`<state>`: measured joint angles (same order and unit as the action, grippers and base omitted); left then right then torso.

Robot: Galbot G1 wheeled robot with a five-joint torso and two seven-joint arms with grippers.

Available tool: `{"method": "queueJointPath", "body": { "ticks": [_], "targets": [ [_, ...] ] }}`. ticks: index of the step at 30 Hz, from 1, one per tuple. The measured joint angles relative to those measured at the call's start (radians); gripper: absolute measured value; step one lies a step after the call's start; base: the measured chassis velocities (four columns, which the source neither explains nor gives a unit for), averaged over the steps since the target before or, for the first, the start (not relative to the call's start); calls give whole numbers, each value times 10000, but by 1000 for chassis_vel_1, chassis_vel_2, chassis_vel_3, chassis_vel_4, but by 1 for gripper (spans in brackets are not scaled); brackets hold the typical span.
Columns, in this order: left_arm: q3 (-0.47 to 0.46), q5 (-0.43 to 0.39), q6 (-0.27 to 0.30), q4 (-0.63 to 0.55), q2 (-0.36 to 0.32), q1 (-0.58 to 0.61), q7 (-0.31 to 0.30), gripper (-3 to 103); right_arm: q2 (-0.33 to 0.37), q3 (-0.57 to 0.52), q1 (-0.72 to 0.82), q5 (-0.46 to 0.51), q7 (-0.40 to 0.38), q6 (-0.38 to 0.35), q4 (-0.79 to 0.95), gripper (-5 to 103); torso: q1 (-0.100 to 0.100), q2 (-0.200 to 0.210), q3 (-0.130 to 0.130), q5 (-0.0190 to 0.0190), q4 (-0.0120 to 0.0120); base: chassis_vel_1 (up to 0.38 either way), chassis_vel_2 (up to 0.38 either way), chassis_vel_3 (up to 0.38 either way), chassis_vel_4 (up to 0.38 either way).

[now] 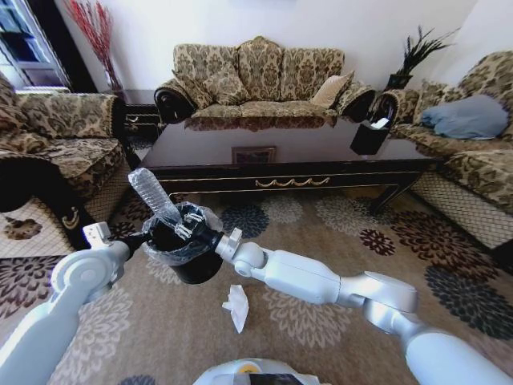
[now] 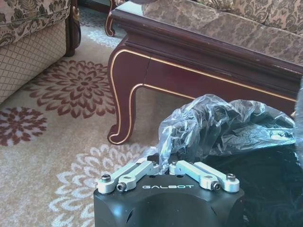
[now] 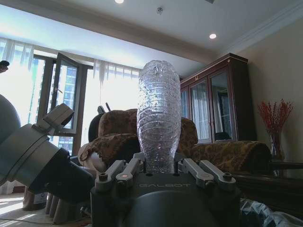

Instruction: Move to the front of the table and pick up the trash from the floor, then place it into the trash bin.

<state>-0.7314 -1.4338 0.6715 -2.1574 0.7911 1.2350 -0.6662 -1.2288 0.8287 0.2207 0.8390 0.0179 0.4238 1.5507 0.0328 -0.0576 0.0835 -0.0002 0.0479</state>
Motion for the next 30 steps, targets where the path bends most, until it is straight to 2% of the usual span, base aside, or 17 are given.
{"method": "queueJointPath", "body": {
  "ticks": [1,3,6,9,10,11,12,15,16,19,21,28,30],
  "targets": [
    [-23,-14,0,-24,0,15,-1,4,5,0,-6,0,-9,-12,-24,30,-1,0,0,1,0,0,0,0,0],
    [-42,-32,0,-41,-1,21,-7,4,7,-1,-16,-3,-13,-15,-54,30,-1,0,0,1,1,0,0,0,0],
    [-100,-72,0,-53,-17,24,-28,4,7,-24,-53,-8,-16,-13,-143,46,-1,0,0,1,0,0,0,0,0],
    [-129,-80,0,-52,-30,27,-37,4,-5,-75,-64,-7,-24,6,-198,51,-1,0,0,1,-1,0,0,0,0],
    [-141,-83,0,-41,-41,28,-38,4,-7,-102,-71,-6,-29,26,-228,61,-1,0,0,1,-1,0,0,0,0],
    [-146,-85,0,-31,-47,28,-38,4,-5,-123,-73,-5,-31,34,-236,61,-2,0,0,1,0,0,0,0,0],
    [-152,-88,1,-9,-62,28,-39,4,10,-160,-76,-2,-32,43,-239,67,-1,0,0,2,0,0,0,0,0],
    [-157,-89,3,23,-77,23,-41,4,45,-198,-82,4,-32,51,-238,73,-1,0,0,2,0,0,0,0,0],
    [-158,-89,3,54,-87,16,-44,4,94,-236,-88,18,-32,53,-219,84,-1,0,0,2,-1,0,0,0,0],
    [-158,-89,7,88,-90,7,-47,4,179,-280,-102,40,-33,54,-154,89,-1,0,0,2,0,0,0,0,0],
    [-167,-88,8,117,-92,2,-49,4,291,-343,-113,54,-33,55,-69,97,-2,0,0,2,0,0,0,0,0],
    [-438,-119,10,212,-121,49,-53,4,837,-693,-109,99,-242,-45,286,100,-1,-1,0,3,-2,0,0,0,0],
    [-605,-205,10,217,-173,79,-100,4,1228,-846,-56,95,-654,-319,491,100,-1,0,0,3,-1,0,0,0,0]
  ]
}}
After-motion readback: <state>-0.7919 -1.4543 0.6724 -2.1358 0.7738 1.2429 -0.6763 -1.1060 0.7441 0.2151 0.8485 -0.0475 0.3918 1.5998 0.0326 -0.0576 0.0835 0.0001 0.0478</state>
